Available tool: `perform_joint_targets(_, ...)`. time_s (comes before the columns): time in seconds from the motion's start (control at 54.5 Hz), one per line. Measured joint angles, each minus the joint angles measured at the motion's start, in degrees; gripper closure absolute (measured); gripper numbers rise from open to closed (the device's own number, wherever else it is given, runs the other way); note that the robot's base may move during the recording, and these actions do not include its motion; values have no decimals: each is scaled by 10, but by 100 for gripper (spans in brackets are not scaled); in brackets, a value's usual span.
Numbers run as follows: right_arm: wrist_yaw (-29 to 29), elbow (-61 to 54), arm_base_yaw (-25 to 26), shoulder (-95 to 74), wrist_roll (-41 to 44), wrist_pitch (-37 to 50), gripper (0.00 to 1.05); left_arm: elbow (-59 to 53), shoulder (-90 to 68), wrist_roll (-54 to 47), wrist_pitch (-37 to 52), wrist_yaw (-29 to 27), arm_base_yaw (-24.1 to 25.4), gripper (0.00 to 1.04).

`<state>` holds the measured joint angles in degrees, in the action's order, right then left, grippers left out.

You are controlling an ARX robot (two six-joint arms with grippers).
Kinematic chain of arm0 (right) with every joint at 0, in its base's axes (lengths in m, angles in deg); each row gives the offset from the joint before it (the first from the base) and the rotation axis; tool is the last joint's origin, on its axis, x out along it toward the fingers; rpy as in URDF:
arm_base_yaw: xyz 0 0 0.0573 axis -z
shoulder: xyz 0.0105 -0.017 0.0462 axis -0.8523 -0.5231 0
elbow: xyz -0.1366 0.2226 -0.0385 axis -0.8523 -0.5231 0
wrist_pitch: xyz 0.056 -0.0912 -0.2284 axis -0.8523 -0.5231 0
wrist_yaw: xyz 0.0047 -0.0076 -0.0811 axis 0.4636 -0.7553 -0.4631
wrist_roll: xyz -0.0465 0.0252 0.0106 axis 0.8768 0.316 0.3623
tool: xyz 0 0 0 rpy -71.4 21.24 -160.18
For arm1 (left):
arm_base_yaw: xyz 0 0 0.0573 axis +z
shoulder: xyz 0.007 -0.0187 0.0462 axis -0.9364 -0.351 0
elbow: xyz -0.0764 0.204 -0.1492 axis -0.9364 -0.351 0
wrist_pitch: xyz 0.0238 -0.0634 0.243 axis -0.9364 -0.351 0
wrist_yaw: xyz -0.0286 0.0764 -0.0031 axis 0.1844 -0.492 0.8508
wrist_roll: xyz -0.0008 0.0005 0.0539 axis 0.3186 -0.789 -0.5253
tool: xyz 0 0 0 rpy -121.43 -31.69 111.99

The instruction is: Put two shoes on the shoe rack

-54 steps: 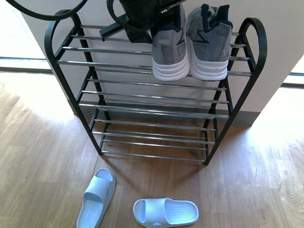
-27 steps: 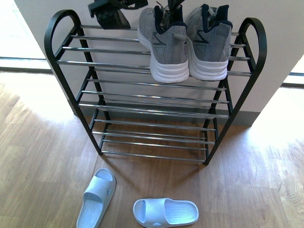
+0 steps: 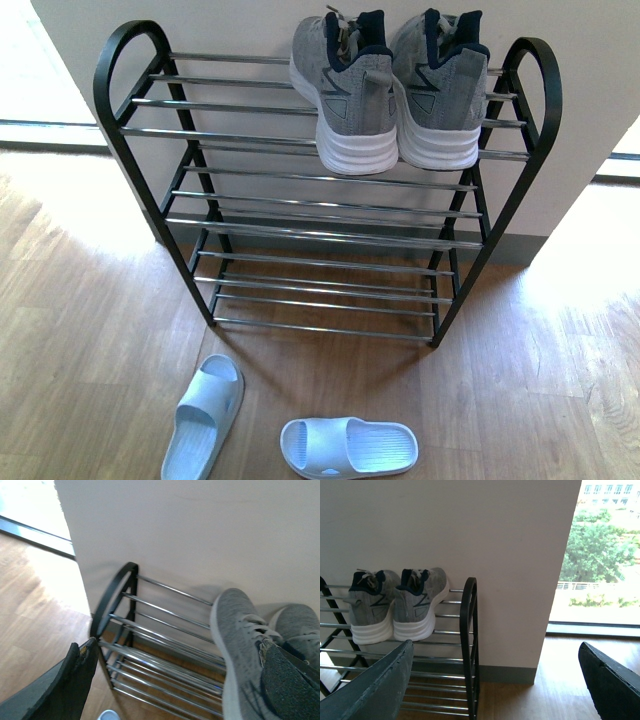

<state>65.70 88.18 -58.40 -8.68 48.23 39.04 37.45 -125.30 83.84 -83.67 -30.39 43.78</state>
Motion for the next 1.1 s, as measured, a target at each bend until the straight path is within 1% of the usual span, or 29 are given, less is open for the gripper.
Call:
perform_joint_targets(0.11,0,0,0,0,0,0,9,-121,122,-17,13,-61,6,9)
perform_joint_targets(0.165,0,0,0,0,0,0,9,-190,198,-35,15,-101,9,9)
perform_joint_targets(0.239,0,0,0,0,0,0,9,-240,264,-40,5,-116,10,9)
perform_joint_targets(0.294,0,0,0,0,0,0,9,-274,318,-47,-13,-145,13,9)
perform_joint_targets(0.385,0,0,0,0,0,0,9,-305,377,-41,-19,-151,18,9)
perform_joint_targets(0.477,1,0,0,0,0,0,9,-307,397,-38,-19,-154,20,9)
perform_joint_targets(0.514,2,0,0,0,0,0,9,-313,403,-50,-5,-135,24,11)
perform_joint_targets(0.551,2,0,0,0,0,0,9,-341,415,-85,64,-49,44,18)
perform_joint_targets(0.569,2,0,0,0,0,0,9,-350,418,-95,82,-30,48,20)
perform_joint_targets(0.587,1,0,0,0,0,0,9,-367,425,-116,114,7,56,23)
perform_joint_targets(0.606,1,0,0,0,0,0,9,-375,428,-125,128,24,61,25)
perform_joint_targets(0.624,0,0,0,0,0,0,9,-391,436,-145,153,54,68,29)
perform_joint_targets(0.642,1,0,0,0,0,0,9,-398,440,-149,164,68,72,30)
perform_joint_targets(0.698,1,0,0,0,0,0,9,-432,462,-191,197,125,90,41)
perform_joint_targets(0.808,1,0,0,0,0,0,9,-469,493,-218,205,154,115,57)
perform_joint_targets(0.863,1,0,0,0,0,0,9,-489,510,-226,206,168,131,68)
perform_joint_targets(0.936,1,0,0,0,0,0,9,-507,527,-232,206,183,144,78)
perform_joint_targets(1.083,1,0,0,0,0,0,9,-539,564,-236,205,207,169,103)
perform_joint_targets(1.101,1,0,0,0,0,0,9,-541,567,-235,204,208,170,104)
